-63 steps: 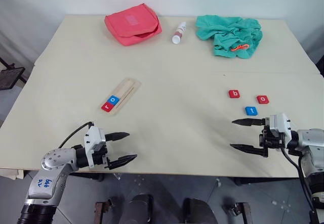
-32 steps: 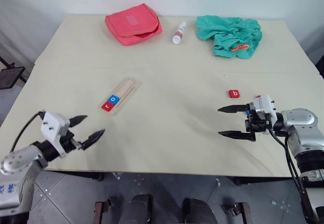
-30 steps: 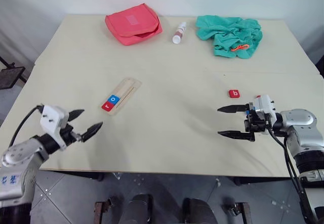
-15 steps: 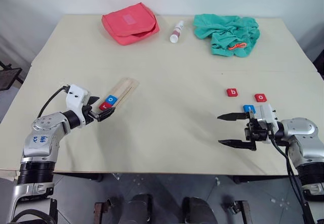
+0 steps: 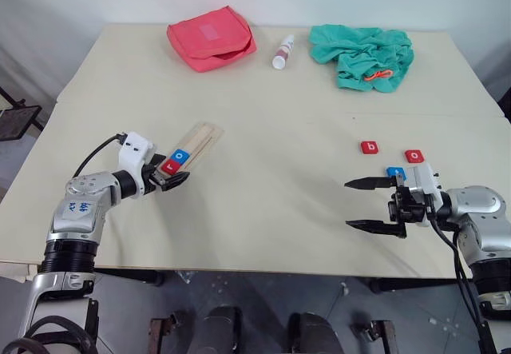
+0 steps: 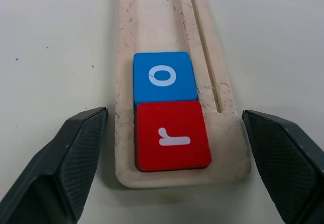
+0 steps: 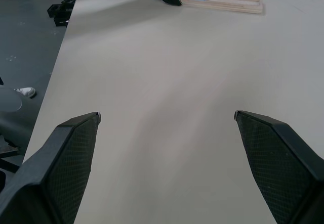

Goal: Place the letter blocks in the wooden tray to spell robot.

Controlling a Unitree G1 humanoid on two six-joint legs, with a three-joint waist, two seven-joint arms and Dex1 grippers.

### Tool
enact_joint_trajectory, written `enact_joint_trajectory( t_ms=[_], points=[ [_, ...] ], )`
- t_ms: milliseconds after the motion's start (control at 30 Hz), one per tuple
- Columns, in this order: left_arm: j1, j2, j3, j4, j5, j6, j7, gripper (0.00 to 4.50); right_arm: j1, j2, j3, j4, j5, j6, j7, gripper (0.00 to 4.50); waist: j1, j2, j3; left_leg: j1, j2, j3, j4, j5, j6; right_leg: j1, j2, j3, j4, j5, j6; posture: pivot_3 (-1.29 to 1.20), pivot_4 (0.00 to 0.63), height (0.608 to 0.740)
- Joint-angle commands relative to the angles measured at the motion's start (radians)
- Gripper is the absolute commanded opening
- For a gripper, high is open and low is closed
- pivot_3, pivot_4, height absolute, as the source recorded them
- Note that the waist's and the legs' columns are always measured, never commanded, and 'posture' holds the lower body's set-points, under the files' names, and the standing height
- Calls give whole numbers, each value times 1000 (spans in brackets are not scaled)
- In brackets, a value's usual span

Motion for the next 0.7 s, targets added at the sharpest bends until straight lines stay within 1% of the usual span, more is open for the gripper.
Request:
enact_joint_trajectory(
  t_ms=[33,67,100,133,233,333,467,600,700],
  points=[
    [19,-12,-24,12,5,52,-15,4113,-17,0,-23,-13,2,-5,20,4500,-1,0,0,0,0,0,0,0,0,0,0,0,0,0,0,0,150,740],
    [22,-14,-22,9,5,56,-12,3926,-18,0,-24,-13,1,-6,19,4500,-1,0,0,1,0,0,0,0,0,0,0,1,1,0,0,0,150,740],
    [24,-15,-22,8,7,54,-11,3596,-20,1,-24,-12,0,-6,19,4500,-1,0,0,1,0,0,0,0,0,0,0,1,1,0,0,0,150,740],
    [26,-17,-21,6,6,49,-15,3402,-20,1,-24,-11,0,-6,19,4500,-1,0,0,1,0,0,0,0,0,0,0,1,1,0,0,0,150,740],
    [32,-13,-28,-4,17,-4,-38,3387,-23,-2,-26,-8,-3,-5,21,4500,-1,0,0,1,0,0,0,0,0,0,0,1,1,0,0,0,150,740],
    [36,-16,-26,-31,0,-82,-93,3387,-24,-9,-28,-4,-4,-4,30,4500,-1,0,0,1,0,0,0,0,0,0,0,1,1,0,0,0,150,740],
    [43,-3,-58,-94,-16,-119,-190,3387,-28,-16,-33,1,-4,-5,34,4500,-1,0,0,0,0,0,0,0,0,0,0,1,1,0,0,0,150,740],
    [14,-1,-111,-165,-22,-104,-271,3387,-18,-23,-40,-4,-2,-7,34,4500,-2,0,0,0,0,1,0,0,0,-1,0,1,1,0,0,0,150,740],
    [-63,-32,-188,-164,-10,-105,-342,3387,8,-30,-52,-25,3,-3,24,4500,1,0,0,0,0,1,0,0,0,-1,0,1,1,0,0,0,150,740]
  ],
)
